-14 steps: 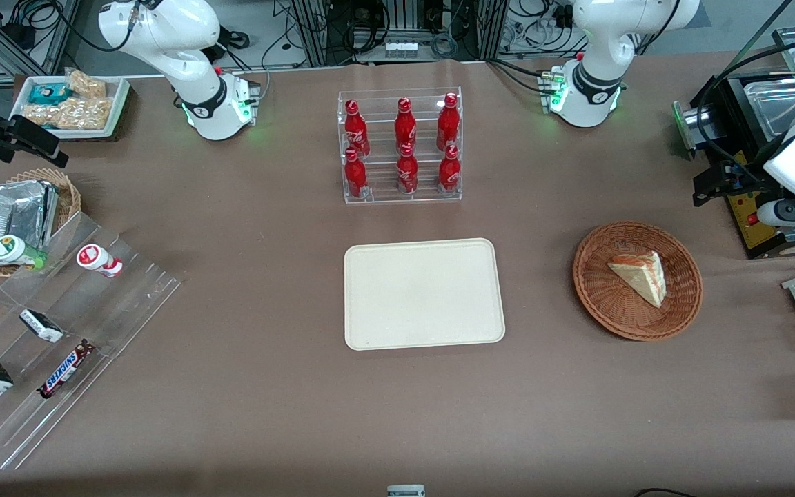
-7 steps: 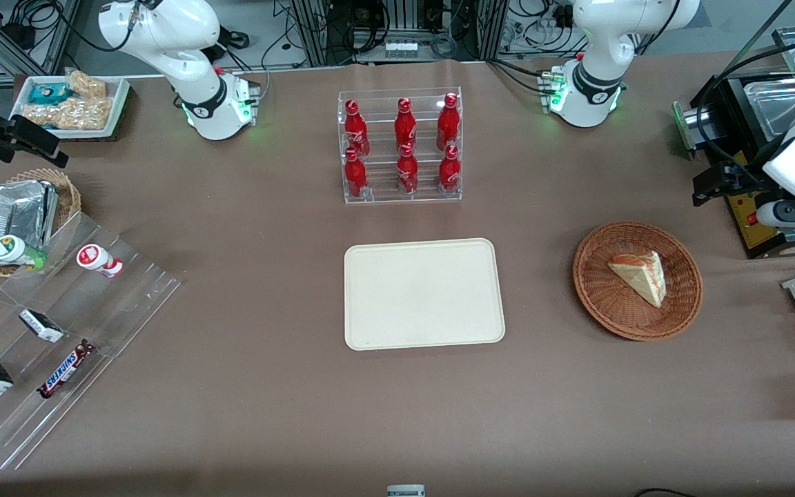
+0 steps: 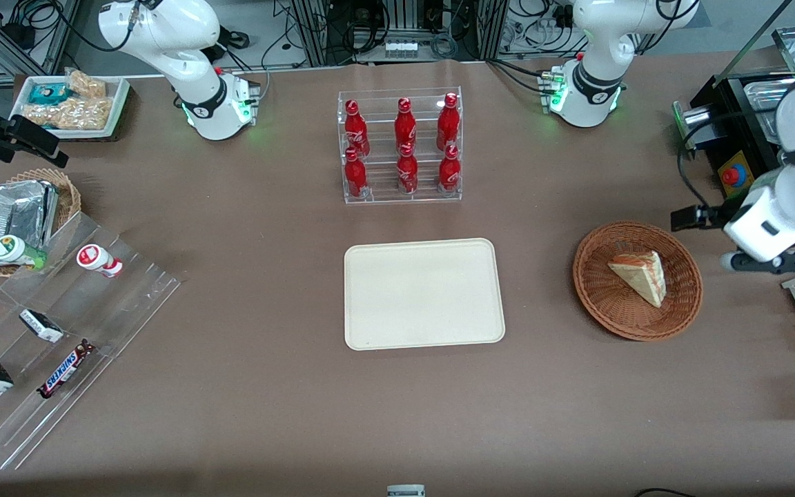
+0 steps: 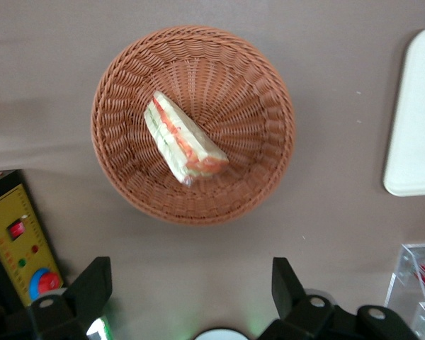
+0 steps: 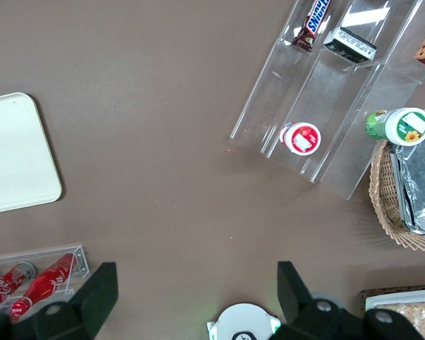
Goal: Place sandwich from basket to tray
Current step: 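Lower the open left gripper over the wrapped sandwich in the wicker basket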
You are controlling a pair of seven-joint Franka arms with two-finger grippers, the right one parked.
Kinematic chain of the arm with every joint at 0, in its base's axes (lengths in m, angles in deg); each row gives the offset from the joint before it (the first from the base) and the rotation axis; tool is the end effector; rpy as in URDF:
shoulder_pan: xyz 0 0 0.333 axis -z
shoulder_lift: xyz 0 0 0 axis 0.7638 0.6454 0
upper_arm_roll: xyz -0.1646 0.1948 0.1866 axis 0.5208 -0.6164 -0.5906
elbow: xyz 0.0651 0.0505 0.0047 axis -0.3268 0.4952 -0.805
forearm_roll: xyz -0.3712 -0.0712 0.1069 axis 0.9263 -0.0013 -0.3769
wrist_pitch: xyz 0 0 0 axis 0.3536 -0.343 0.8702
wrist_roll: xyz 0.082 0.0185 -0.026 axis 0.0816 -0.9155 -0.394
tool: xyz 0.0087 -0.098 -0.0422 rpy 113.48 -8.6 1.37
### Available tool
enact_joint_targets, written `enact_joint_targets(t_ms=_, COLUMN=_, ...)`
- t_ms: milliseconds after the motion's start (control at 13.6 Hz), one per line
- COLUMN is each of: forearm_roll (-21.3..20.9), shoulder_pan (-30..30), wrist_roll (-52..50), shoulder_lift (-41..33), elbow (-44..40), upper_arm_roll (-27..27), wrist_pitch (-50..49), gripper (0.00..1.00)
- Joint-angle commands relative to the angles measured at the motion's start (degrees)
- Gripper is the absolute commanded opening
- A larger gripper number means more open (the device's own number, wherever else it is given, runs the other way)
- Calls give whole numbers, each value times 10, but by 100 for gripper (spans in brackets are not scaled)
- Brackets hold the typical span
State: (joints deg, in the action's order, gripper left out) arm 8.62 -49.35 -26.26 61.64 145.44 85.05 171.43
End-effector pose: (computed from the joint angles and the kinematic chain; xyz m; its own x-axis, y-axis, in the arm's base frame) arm 0.5754 0.0061 0.4686 0.9710 -0.0256 -0.2378 -0.0290 -0.9995 -0.0109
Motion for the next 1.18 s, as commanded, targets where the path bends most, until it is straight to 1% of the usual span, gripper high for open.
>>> enact_joint_targets(t_ms=0, forearm_roll=-8, shoulder_pan=-13, wrist_roll=-6, shoulder_lift=-12, elbow=92, upper_arm_roll=1, wrist_pitch=92, gripper=100)
enact_joint_targets(t_ms=221, forearm_roll=-8, shoulder_pan=-22, wrist_roll=-17, shoulder_lift=-7, elbow=173, upper_arm_roll=0, wrist_pitch=212, gripper=100)
enact_joint_targets(t_ms=295, forearm_roll=-8, shoulder_pan=-26, wrist_roll=-38, shoulder_lift=-7, elbow=201, upper_arm_roll=0, wrist_pitch=250, gripper=100)
enact_joint_targets(t_ms=443, forearm_roll=-7, shoulder_pan=-27, wrist_roll=-128, shoulder_lift=-10, elbow=243, upper_arm_roll=0, wrist_pitch=298, gripper=100)
enact_joint_targets(t_ms=664, forearm_roll=-1, shoulder_pan=-27, wrist_roll=-364, shoulder_lift=5, elbow=247, upper_arm_roll=1, wrist_pitch=332, gripper=100)
enact_joint_targets(t_ms=811, forearm_roll=-1, shoulder_pan=-27, wrist_roll=-498, shoulder_lift=20, elbow=247, upper_arm_roll=1, wrist_pitch=369, gripper=100)
enact_joint_targets(t_ms=885, forearm_roll=0, shoulder_pan=-27, wrist_roll=-533, shoulder_lift=28, elbow=247, upper_arm_roll=1, wrist_pitch=384, gripper=100)
enact_joint_targets(t_ms=1033, forearm_roll=7, shoulder_pan=-27, wrist_roll=-567, shoulder_lift=41, elbow=249, upper_arm_roll=1, wrist_pitch=401, gripper=100)
enact_joint_targets(t_ms=1107, forearm_roll=21, shoulder_pan=-27, wrist_roll=-576, shoulder_lift=50, elbow=250, upper_arm_roll=1, wrist_pitch=405, gripper=100)
